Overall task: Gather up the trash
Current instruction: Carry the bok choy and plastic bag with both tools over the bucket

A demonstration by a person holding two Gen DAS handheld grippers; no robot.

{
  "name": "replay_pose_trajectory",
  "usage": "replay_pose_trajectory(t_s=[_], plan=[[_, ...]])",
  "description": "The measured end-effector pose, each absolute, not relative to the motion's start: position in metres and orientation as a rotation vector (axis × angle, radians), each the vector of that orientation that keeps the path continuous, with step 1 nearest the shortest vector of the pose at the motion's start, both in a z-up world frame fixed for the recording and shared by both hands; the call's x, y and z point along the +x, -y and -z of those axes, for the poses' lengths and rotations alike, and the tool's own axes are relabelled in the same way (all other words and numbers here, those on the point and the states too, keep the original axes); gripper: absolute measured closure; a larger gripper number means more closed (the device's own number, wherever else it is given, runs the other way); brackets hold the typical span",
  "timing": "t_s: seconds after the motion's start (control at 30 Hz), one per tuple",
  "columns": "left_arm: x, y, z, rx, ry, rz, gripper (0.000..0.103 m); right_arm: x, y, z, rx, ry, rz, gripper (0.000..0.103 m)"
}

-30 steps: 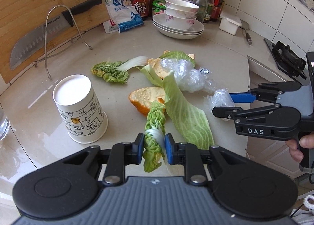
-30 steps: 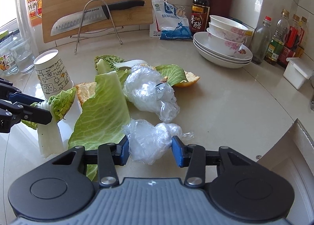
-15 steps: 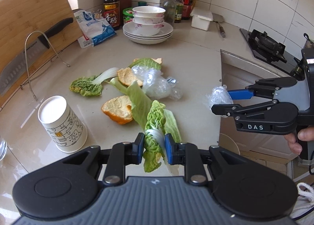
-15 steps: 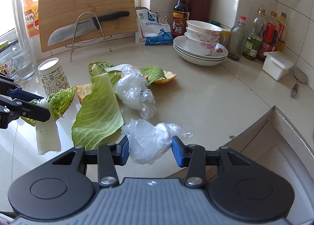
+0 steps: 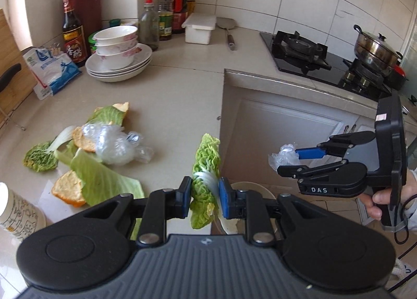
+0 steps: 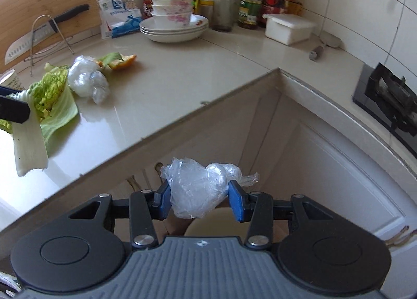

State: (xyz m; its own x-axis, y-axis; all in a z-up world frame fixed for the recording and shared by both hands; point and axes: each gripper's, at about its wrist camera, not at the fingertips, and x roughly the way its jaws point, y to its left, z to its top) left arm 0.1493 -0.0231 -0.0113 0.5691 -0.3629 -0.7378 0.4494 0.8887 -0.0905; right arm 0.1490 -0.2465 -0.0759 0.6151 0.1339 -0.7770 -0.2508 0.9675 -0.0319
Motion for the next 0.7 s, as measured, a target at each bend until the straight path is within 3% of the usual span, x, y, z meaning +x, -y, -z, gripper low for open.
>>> replay_pose_trajectory(t_s=[0.33,0.43,0.5,0.7], plan=[[0.169,0.081,0.020,0.158,-0.848,0.552,0.082,0.152,0.293,0.129,-0.094,-0.967,-0.137,0.050],[0.175,0.095,0.022,0.169,-0.847,0.559,0.082,0.156,0.299,0.136,-0.082,-0.976,-0.139,0.041],[0.178,0.103,0.024,0.172,-0.848,0.561,0.082,0.157,0.302,0.139,-0.080,-0.974,-0.136,0.028],[0.184,0.121,0.031,0.183,-0.847,0.582,0.082,0.156,0.305,0.136,-0.071,-0.963,-0.142,0.014]])
